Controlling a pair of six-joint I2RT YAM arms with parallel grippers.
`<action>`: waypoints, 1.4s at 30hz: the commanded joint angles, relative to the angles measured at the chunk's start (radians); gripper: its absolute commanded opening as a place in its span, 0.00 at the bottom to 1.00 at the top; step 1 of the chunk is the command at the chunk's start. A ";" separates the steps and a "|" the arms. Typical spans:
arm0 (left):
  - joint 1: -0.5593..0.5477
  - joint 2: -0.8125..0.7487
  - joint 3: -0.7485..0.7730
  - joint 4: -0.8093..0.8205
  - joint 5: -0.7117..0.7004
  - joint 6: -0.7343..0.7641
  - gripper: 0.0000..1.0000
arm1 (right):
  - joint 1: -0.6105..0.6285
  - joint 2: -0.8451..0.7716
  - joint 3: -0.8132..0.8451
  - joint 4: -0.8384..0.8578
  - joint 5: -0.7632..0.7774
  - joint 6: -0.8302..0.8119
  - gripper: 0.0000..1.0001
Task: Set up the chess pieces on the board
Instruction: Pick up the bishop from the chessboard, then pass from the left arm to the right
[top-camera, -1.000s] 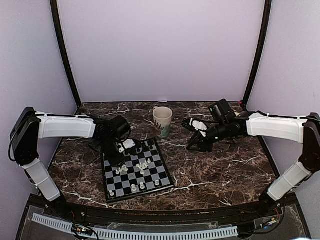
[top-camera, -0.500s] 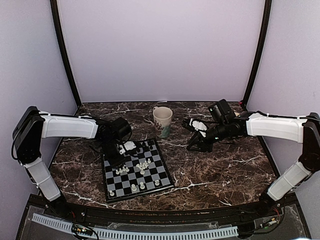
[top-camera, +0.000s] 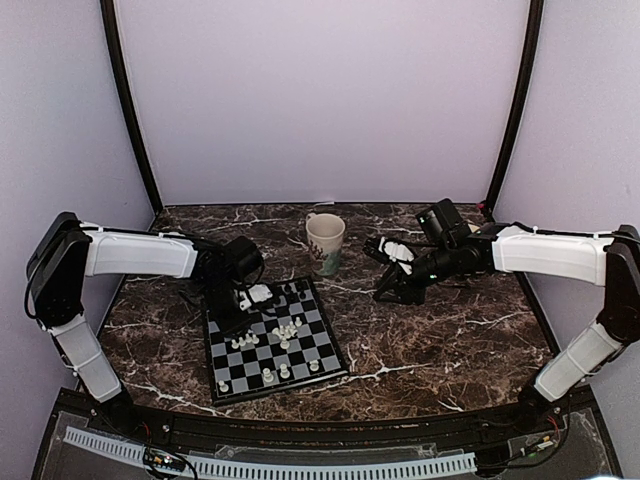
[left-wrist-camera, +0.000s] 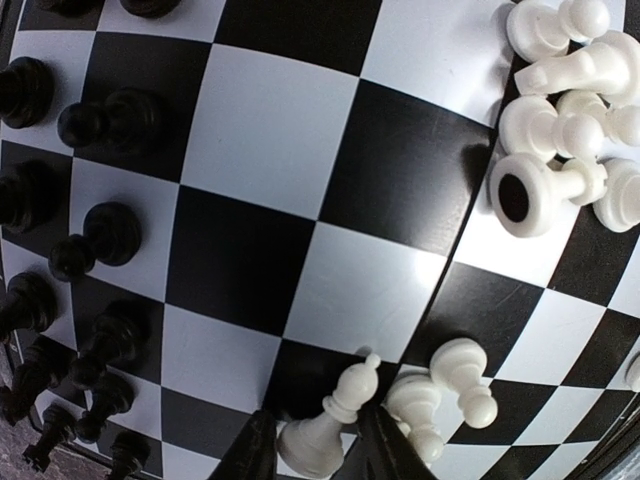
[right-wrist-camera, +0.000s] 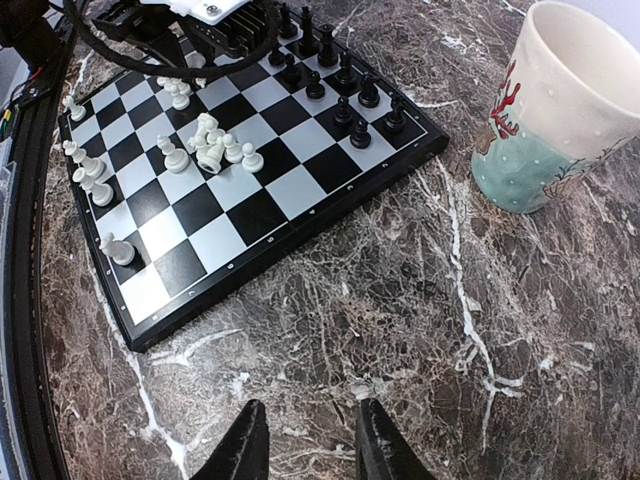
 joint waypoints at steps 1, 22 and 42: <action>-0.007 0.004 -0.009 -0.045 0.003 -0.005 0.29 | -0.004 0.006 -0.005 0.009 -0.014 -0.002 0.30; -0.007 -0.247 0.069 0.182 0.148 -0.091 0.18 | -0.005 0.043 0.268 -0.144 -0.121 0.101 0.29; -0.030 -0.303 -0.223 0.920 0.407 -0.465 0.18 | 0.051 0.500 0.737 -0.298 -0.467 0.421 0.36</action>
